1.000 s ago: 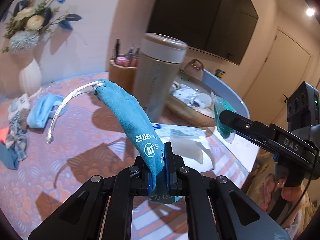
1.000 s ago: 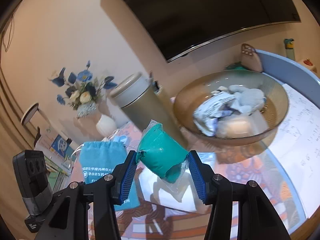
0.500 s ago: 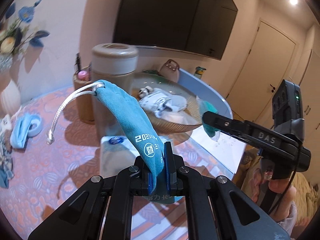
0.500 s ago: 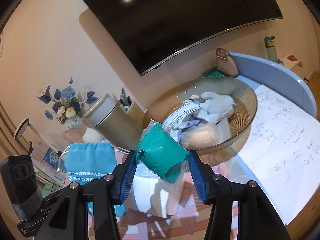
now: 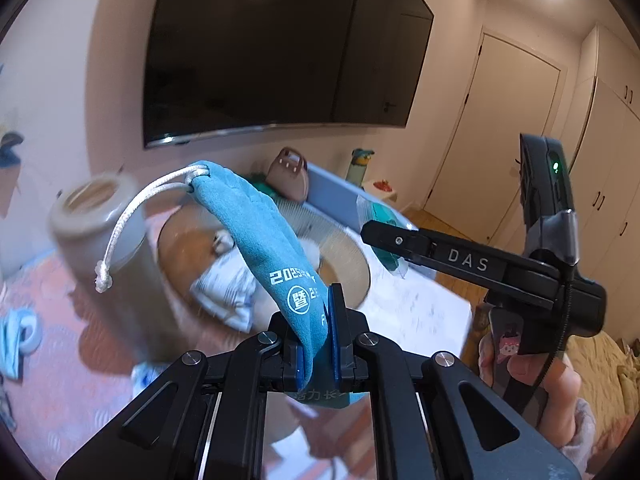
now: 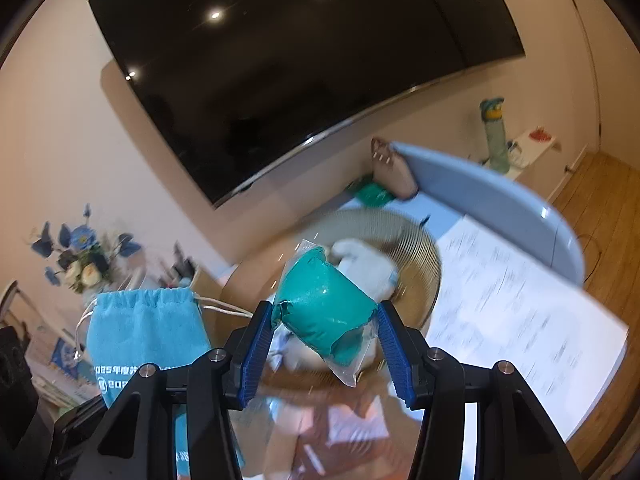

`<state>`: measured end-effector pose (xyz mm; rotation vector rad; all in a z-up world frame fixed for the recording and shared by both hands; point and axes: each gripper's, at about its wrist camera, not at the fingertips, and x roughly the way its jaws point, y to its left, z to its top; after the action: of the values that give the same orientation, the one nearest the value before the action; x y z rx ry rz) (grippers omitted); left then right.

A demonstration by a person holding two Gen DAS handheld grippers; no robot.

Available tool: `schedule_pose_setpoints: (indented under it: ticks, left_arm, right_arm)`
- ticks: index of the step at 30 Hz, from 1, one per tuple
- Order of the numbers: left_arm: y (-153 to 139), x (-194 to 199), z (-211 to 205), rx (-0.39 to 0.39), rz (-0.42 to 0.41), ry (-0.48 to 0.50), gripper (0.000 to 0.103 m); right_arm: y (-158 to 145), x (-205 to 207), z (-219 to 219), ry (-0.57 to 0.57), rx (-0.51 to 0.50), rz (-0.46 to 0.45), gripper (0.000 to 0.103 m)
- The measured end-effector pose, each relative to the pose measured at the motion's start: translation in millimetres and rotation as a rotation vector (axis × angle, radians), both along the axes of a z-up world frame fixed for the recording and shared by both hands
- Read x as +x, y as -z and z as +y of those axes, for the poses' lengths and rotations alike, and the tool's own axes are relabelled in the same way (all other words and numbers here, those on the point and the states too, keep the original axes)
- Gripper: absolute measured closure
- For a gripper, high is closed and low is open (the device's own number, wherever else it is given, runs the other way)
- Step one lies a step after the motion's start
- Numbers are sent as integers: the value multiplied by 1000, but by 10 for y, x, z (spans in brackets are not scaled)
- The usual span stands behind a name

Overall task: Organize soft objects
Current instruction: 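Open both grippers to drop the teal bag and green pouch into the bowl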

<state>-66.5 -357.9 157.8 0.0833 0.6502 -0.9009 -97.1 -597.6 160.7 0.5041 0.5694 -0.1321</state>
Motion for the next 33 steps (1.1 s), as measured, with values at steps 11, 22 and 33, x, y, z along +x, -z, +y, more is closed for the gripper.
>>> schedule_pose_setpoints:
  ticks: [11,22,33]
  left_arm:
    - [-16,598,-708,18,-88,-114,95]
    - [195,746,-856,125,-22,-155,12]
    - [239,476,-717,164,-14,-106,12]
  right_arm:
    - [-131,909,-379,16,-62,59,47]
    - [116,1051,-496,34,-7,141,20]
    - [72,807,-365,48,14,147,20]
